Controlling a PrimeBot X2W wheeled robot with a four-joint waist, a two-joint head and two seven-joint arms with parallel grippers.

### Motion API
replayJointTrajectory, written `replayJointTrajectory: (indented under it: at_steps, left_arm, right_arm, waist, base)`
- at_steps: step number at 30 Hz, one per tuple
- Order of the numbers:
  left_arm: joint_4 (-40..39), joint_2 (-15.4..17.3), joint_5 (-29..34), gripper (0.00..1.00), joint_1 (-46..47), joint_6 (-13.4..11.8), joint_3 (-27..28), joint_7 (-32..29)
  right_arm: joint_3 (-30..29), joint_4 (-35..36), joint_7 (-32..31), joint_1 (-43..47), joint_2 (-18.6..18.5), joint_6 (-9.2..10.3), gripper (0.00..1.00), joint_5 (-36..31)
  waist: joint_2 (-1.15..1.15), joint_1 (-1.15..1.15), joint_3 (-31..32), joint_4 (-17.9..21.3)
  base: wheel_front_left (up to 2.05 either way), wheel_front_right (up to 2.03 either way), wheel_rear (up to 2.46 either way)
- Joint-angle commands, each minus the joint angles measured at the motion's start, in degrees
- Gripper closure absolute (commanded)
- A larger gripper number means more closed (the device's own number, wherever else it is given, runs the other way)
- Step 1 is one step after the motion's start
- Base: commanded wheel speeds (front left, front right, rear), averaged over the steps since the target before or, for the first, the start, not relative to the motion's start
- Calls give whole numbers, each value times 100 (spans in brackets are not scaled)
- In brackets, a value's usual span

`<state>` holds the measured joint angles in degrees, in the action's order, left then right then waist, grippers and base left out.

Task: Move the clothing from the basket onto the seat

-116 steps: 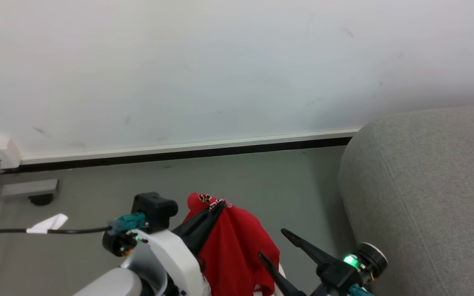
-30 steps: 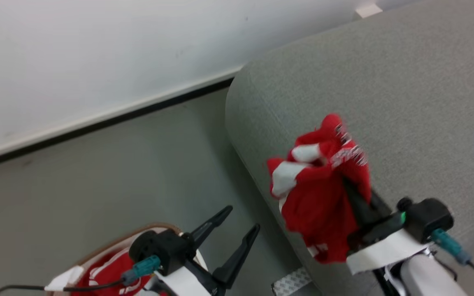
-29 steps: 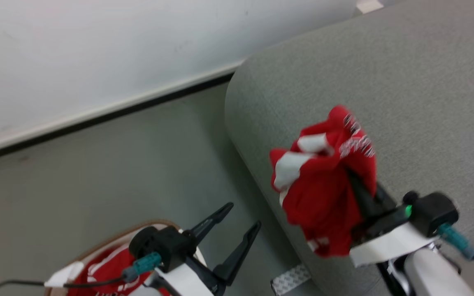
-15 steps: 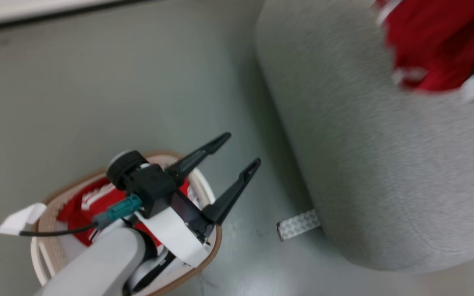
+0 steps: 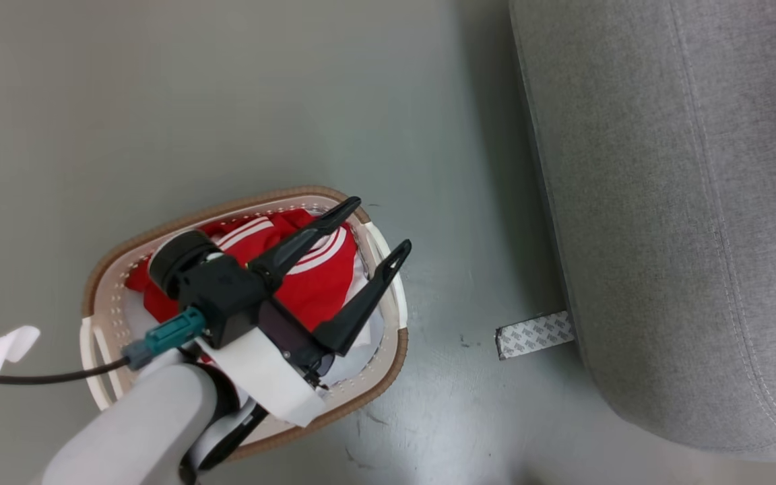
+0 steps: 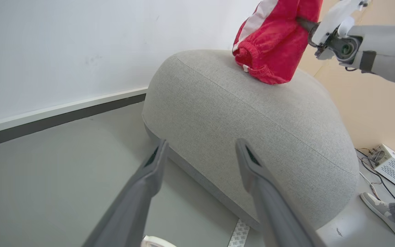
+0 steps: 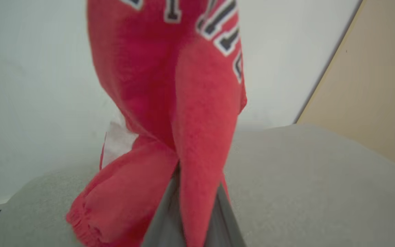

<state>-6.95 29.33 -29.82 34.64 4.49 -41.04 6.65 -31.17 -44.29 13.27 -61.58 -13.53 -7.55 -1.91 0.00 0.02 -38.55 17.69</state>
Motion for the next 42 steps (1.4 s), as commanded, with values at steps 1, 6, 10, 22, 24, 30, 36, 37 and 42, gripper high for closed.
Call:
replayJointTrajectory:
  at_steps: [1, 6, 10, 22, 24, 30, 36, 37, 42]
  left_arm:
    - [10, 18, -45, 0, -59, -19, 22, 31]
    - [77, 10, -132, 0, -185, -75, 15, 71]
    - [176, -14, -201, 0, -363, -150, 48, 199]
    - [665, -234, -510, 0, -1396, -486, 164, 741]
    - [763, -273, -559, 0, -1610, -537, 223, 784]
    - [1057, -478, -597, 0, -2374, -621, 603, 852]
    - [1101, -819, -271, 0, -3262, -575, 1416, 848]
    - [1110, -896, -199, 0, -3393, -555, 1567, 848]
    - [1156, -1330, 180, 0, -3933, -427, 2294, 849]
  right_arm:
    - [-119, -128, 49, 167, 35, 12, 65, -154]
    - [-711, -464, 159, 370, 286, 12, 0, -549]
    - [-628, -167, 193, 759, 553, 12, 0, -540]
    - [699, 1863, 190, 3136, 1026, 12, 0, -216]
    - [940, 2144, 188, 3459, 1046, 13, 0, -124]
    - [1858, 2798, 187, 4447, 1064, 12, 0, 144]
    - [2494, 3173, 187, 5256, 1057, 12, 0, 293]
    - [2555, 3206, 187, 5356, 1053, 13, 0, 316]
    - [2870, 3172, 188, 5794, 1054, 12, 0, 415]
  waist:
    - [0, -2, 40, 9]
    - [0, -2, 274, 50]
    - [0, -2, 646, 118]
    - [0, -2, 2142, 37]
    - [0, -2, 2367, -27]
    - [0, -2, 3076, -310]
    - [0, -2, 3555, -646]
    - [0, -2, 3615, -709]
    - [0, -2, 3808, -1005]
  base:
    - [0, 0, 0]
    - [0, 0, 0]
    - [0, 0, 0]
    - [0, 0, 0]
    - [0, 0, 0]
    - [0, 0, 0]
    - [0, 0, 0]
    - [0, 0, 0]
    - [0, 0, 0]
